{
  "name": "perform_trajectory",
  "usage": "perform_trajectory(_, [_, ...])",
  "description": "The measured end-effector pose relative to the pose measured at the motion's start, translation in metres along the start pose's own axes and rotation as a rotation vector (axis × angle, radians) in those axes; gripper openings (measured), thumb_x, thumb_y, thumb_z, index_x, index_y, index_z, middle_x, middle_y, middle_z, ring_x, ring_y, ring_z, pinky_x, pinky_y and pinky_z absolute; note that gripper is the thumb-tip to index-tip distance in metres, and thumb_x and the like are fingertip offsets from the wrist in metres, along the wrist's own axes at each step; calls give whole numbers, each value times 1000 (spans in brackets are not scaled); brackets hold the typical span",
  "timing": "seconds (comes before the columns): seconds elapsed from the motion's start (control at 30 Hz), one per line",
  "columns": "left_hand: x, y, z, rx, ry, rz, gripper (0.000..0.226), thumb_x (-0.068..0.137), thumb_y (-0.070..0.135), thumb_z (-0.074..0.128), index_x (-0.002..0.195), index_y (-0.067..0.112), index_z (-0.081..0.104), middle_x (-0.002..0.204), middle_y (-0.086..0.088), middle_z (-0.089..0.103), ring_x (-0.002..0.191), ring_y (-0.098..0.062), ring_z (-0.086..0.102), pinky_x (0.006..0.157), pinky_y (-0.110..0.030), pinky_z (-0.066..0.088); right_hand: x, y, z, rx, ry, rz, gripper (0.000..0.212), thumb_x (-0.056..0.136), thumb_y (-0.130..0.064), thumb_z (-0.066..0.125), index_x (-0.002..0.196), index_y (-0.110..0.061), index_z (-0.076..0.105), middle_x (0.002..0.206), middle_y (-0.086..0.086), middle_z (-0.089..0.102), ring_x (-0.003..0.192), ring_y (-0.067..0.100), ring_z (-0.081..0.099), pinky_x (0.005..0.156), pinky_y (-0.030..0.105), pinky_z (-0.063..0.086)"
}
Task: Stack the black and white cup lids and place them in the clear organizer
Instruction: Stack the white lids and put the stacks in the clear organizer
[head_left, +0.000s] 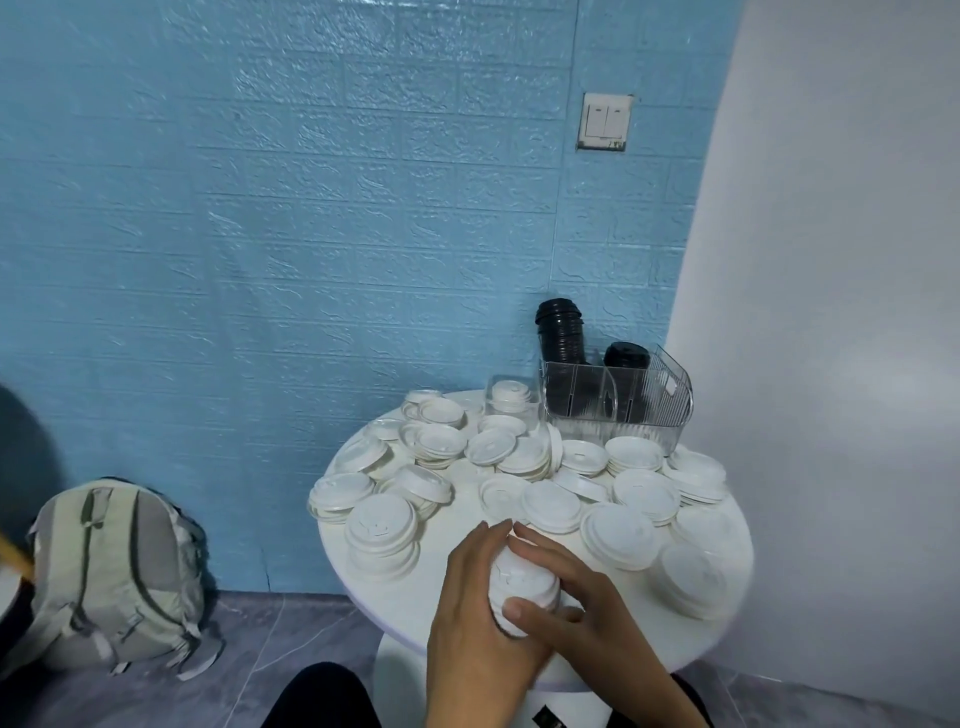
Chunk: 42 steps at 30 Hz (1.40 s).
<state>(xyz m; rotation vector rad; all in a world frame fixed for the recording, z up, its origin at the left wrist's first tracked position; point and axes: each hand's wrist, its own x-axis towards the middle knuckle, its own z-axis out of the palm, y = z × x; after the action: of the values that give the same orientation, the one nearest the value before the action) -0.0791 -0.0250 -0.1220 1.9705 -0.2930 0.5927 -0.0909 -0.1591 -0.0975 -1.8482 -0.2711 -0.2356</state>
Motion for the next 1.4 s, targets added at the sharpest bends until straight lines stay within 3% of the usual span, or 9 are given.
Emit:
perform_trajectory(0.1, [3,4,0,-33,-12,-30,77,53,63,79,124,58,49,129,43,48,119,21,47,91,4,32,0,-2,-3,13,-14,29,55,68,-48,86,121,-42,72,139,-30,56,130,-6,51,106,26,47])
perform_trajectory(0.3, [-3,9,-1,-51,4,-64,59,69,62,74,120,60,45,126,49,43,113,28,43,87,5,30,0,-4,-5,-66,-18,0,48,78,-27,87,122,-36,71,138,-31,57,132,-13,46,102,3,34])
perform_trajectory(0.57, [-3,15,-5,-23,27,-108,62,59,77,62,115,71,36,123,55,40,105,33,40,80,-1,36,-3,-8,-10,-140,-36,-26,55,80,-37,83,130,-46,61,142,-36,50,136,-16,38,108,4,29])
perform_trajectory(0.67, [-5,14,-3,-40,58,-104,64,58,79,65,116,63,44,123,48,47,103,33,42,81,-1,36,-10,-5,-33,-205,288,-99,47,79,-39,82,123,-39,67,131,-29,63,129,-8,52,107,10,36])
perform_trajectory(0.77, [-6,12,-2,-47,70,-101,65,58,77,67,116,54,50,126,39,52,107,26,46,83,3,34,-19,8,-66,-333,684,-104,44,72,-44,80,113,-35,69,124,-15,68,120,9,61,106,31,45])
perform_trajectory(0.9, [-6,12,-2,-63,58,-104,67,57,77,68,117,52,52,126,39,52,106,26,47,82,3,36,-27,31,-98,-584,709,126,66,67,-43,89,126,-28,66,133,-3,62,123,25,57,106,50,45])
perform_trajectory(1.07, [-5,11,0,-59,49,-125,68,55,76,70,117,53,53,125,39,53,107,25,48,81,1,38,-33,44,-101,-578,593,238,68,64,-42,92,126,-39,65,131,-9,64,104,22,67,94,40,51])
perform_trajectory(1.23, [-5,11,-2,-56,34,-130,67,55,76,69,116,55,51,125,41,52,104,26,48,80,1,38,-38,36,-100,-447,721,165,70,65,-34,93,129,-37,64,127,-9,67,109,19,65,97,42,51])
perform_trajectory(1.4, [-5,12,-2,-46,19,-139,67,56,75,69,116,55,50,125,40,52,103,26,49,79,1,38,-31,6,-77,-281,750,6,66,64,-21,94,124,-33,68,114,-12,72,105,7,68,90,17,48])
